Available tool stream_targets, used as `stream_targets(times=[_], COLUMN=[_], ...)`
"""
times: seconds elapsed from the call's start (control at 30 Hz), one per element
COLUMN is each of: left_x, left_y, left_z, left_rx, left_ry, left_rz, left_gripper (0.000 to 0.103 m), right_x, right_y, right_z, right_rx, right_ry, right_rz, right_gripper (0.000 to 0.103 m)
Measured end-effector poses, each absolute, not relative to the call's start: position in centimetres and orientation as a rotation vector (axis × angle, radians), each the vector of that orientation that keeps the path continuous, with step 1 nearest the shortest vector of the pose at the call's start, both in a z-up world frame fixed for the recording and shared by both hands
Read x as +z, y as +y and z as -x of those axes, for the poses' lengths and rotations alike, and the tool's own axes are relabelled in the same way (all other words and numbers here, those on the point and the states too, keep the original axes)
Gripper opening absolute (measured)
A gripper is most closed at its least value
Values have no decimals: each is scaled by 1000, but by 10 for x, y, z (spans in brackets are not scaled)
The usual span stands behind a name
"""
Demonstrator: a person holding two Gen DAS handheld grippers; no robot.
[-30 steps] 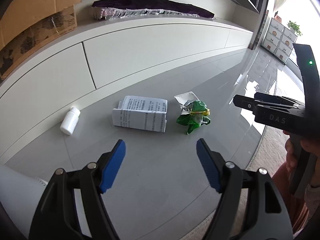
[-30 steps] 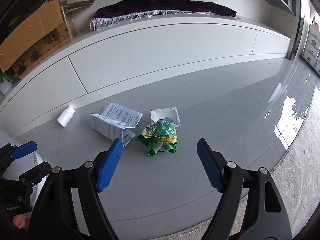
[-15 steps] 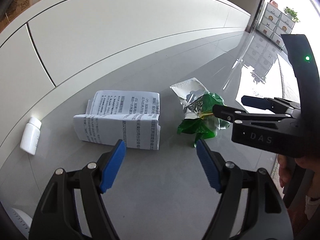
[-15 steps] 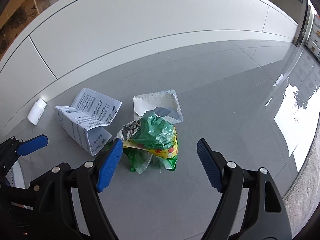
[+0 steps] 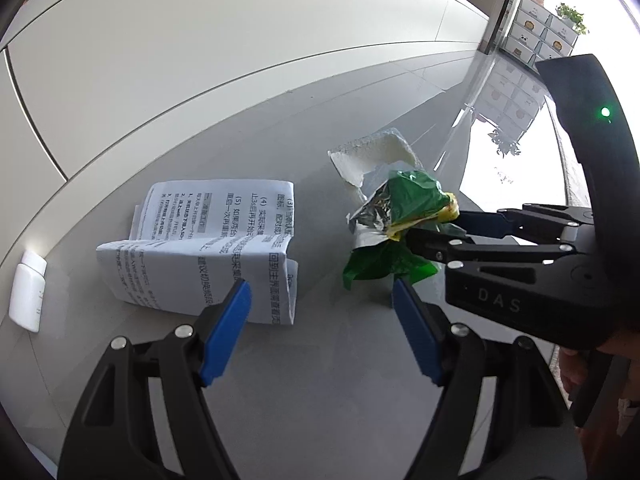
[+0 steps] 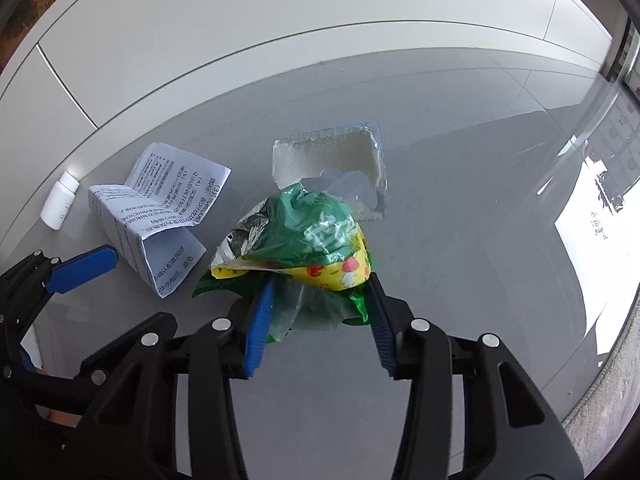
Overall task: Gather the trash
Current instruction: 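Grasp the green snack bag with the right tool and lift it, then grasp the clear plastic bag with the left tool while the right tool holds the snack bag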
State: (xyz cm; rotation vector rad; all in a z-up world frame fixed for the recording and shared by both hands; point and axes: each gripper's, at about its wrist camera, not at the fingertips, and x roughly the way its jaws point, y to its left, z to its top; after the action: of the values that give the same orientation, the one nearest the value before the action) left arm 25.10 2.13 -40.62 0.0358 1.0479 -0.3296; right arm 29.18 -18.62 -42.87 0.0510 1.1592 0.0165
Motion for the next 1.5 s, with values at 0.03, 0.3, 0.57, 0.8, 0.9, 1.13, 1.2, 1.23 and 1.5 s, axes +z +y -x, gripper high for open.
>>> stream_targets(times=[0.03,0.3,0.57,0.8,0.9,1.13,1.2,1.23,1.5], left_x=[-405,-396,-395,-403,-408,-423,-425,-426,-424], left_y=[20,9,-11,-35,-43,-60,-61,-63,-68], left_z=[-251,-259,-276,-302,-316,-333,-333,-334,-330], left_rx=[-331,-340,-363,-425,-446,-502,-509,-509,-521], left_ry=[1046,1030,1020,1000,991,984,988,986,961], left_rz=[-38,-26,-18,-27,-43,-106,-105,-114,-150], left_gripper=[73,73,73,73,73,73,73,72,71], right_x=[-427,-394,-380,-377,-377,-382,-386,-388,-389], right_y=[-186,-202,-240,-256,-265,-285,-291,-290,-290], right_z=[-292,-284,-283,-284,-286,-293,-294,-295,-298], right_rx=[22,-13,-96,-137,-165,-230,-236,-239,-252], right_ry=[1158,1062,1033,1028,1026,1036,1047,1051,1054], right_rz=[-46,-57,-109,-129,-138,-183,-211,-207,-213], right_gripper=[35,28,28,28,28,28,28,28,28])
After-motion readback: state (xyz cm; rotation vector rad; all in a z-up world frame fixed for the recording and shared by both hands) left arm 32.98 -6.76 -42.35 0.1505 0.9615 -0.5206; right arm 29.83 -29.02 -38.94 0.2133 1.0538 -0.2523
